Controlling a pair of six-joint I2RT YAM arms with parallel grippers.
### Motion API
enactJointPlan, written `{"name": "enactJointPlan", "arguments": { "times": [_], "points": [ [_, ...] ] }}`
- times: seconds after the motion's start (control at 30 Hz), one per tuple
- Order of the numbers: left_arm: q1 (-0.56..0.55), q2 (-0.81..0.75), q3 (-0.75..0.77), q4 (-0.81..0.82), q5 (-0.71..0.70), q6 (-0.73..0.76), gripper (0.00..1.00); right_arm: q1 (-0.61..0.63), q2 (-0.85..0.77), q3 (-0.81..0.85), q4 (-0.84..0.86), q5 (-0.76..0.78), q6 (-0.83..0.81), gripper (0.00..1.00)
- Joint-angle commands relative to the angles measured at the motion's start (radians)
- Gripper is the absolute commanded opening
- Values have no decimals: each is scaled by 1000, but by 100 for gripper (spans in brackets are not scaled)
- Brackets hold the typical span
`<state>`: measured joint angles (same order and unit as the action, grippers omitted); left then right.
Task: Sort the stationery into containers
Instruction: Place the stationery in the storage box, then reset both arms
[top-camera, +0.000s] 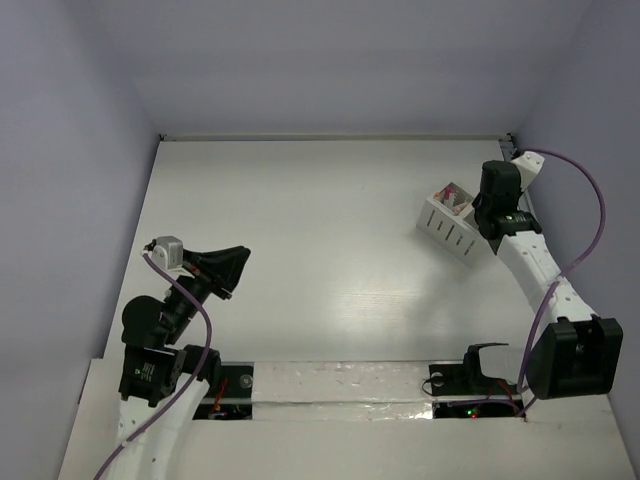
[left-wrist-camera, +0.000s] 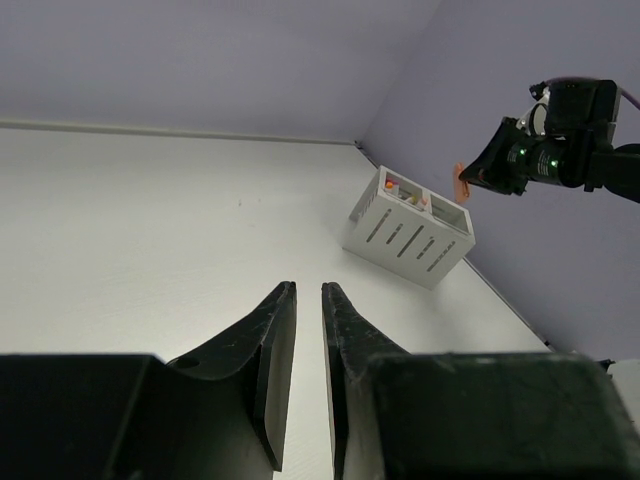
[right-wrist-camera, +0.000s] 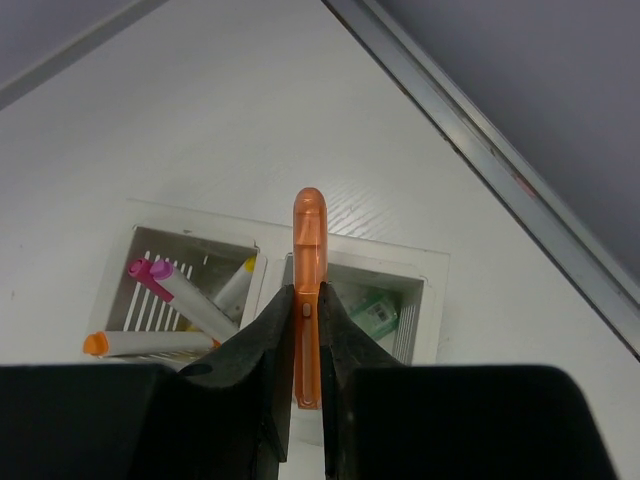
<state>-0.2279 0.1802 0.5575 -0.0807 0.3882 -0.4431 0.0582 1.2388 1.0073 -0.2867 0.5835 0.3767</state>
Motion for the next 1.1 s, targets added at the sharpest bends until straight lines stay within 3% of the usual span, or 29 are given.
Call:
{"name": "enactJointPlan", "arguments": {
  "times": [0.0,0.13,0.23,0.47,0.63,0.7,0.73,0.77,0.87,1.07],
  "points": [
    [-4,-8,27,35,1,4,14,-8,16,-15,24,29,-3,0],
    [-4,-11,27,36,3,4,15,-8,22,-22,3,9,16,6],
    [-4,-10,25,36,5,3,15,-8,13,-35,7,-5,18,17],
    [-4,-1,25,38,6,3,17,-8,-42,-38,-8,-37,25,56],
    [-4,4,25,41,9,3,24,-8,-148,-47,4,-161,31,58],
    [-4,13,25,42,14,1,26,-8,-221,-62,33,-249,33,40],
    [-4,15,25,44,17,1,26,-8,-248,-68,46,-311,47,26],
    [-4,15,25,45,20,1,28,-8,-274,-84,53,-430,65,0],
    [-4,22,25,44,18,3,31,-8,-399,-145,150,-686,131,0],
    [-4,61,38,52,51,6,42,-8,-702,-248,311,-1023,218,0]
  ]
}}
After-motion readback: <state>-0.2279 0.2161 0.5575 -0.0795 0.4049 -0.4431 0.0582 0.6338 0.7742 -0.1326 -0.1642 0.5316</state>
